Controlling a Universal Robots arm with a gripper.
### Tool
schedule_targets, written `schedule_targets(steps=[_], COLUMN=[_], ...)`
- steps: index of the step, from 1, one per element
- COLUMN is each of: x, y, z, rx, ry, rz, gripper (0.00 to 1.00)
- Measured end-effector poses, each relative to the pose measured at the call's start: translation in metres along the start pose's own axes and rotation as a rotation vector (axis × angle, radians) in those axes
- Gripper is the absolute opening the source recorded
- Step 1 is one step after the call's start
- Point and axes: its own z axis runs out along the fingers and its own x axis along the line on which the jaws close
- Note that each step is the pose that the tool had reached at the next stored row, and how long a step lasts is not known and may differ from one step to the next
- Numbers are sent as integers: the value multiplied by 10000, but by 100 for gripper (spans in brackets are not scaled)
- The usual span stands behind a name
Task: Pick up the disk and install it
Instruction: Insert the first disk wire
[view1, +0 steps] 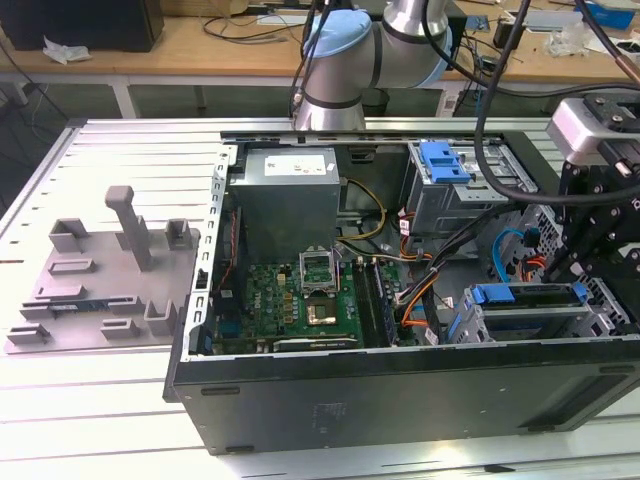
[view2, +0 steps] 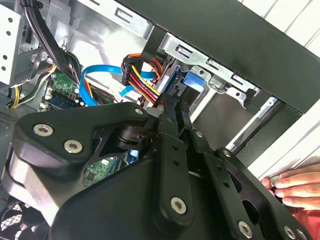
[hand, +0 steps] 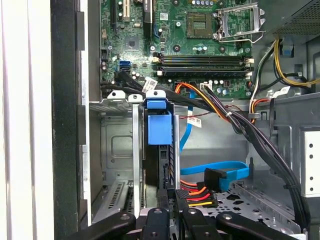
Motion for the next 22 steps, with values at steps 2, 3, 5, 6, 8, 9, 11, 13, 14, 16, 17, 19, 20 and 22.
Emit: schedule_targets(steps=[2, 3, 5, 6, 8, 9, 11, 13, 14, 16, 17, 19, 20, 22], x=[1, 1, 2, 2, 2, 2, 2, 2, 2, 2, 2, 3, 3, 3], y=[0, 0, 0, 0, 0, 0, 0, 0, 0, 0, 0, 0, 0, -1], z=[0, 0, 2, 3, 6, 7, 9, 12, 12, 15, 16, 19, 20, 27], rx=[0, 1, 3, 4, 5, 6, 7, 9, 9, 11, 11, 11, 11, 12], ry=[0, 1, 1, 0, -1, -2, -3, -3, -3, -4, -4, -5, -5, -5], rz=[5, 16, 54, 70, 98, 111, 137, 167, 174, 194, 199, 211, 215, 223], gripper=[17, 17, 17, 17, 17, 17, 17, 17, 17, 17, 17, 17, 17, 17])
